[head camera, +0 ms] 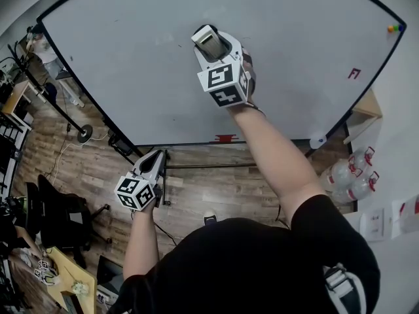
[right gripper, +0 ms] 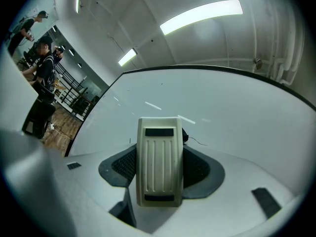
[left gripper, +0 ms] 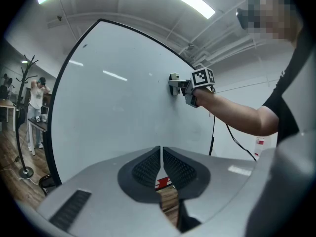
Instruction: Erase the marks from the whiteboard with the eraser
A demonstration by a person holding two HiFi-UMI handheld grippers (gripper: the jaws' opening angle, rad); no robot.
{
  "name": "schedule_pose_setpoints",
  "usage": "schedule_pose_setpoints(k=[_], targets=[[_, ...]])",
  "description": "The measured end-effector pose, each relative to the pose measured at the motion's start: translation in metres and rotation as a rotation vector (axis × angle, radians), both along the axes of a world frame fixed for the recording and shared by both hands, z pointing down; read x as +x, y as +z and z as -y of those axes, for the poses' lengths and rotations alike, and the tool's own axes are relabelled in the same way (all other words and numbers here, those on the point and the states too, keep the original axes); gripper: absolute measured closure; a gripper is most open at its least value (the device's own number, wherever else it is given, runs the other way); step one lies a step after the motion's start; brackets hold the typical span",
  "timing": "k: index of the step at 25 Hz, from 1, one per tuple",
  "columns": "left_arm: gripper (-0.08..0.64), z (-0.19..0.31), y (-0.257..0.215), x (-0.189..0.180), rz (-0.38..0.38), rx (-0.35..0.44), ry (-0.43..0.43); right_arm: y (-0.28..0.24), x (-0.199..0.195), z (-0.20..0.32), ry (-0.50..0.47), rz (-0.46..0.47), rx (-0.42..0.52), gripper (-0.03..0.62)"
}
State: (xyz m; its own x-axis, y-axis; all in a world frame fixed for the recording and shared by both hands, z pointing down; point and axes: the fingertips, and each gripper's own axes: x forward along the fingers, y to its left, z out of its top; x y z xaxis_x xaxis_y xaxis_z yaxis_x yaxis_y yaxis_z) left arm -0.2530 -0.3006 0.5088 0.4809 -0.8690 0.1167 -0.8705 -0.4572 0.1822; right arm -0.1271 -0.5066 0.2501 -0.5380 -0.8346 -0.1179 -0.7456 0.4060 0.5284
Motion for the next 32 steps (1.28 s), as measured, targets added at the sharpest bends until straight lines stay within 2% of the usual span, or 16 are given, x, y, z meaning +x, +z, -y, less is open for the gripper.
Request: schedule_pose_setpoints(k=[5, 17, 24, 32], targets=[[0.533, -0.002, -0.004, -0.001, 0.002, 0.006, -0.001, 0.004, -0.009, -0.003, -0.014, -0.019, -0.004, 0.348], [0.533, -0.003, -0.006, 0.002, 0.000, 0.013, 0.004, 0.003, 0.002, -0.001, -0.003, -0.022, -0.007, 0.348], [0.533, -0.001, -0.009, 0.011, 0.002, 0.019, 0.021, -0.009, 0.032, 0.002, 0.036, -0.016, 0.008, 0.348], [0.532, 0.006, -0.009, 0.033, 0.004, 0.021, 0.057, -0.024, 0.096, 0.013, 0.122, 0.003, 0.040, 0.348]])
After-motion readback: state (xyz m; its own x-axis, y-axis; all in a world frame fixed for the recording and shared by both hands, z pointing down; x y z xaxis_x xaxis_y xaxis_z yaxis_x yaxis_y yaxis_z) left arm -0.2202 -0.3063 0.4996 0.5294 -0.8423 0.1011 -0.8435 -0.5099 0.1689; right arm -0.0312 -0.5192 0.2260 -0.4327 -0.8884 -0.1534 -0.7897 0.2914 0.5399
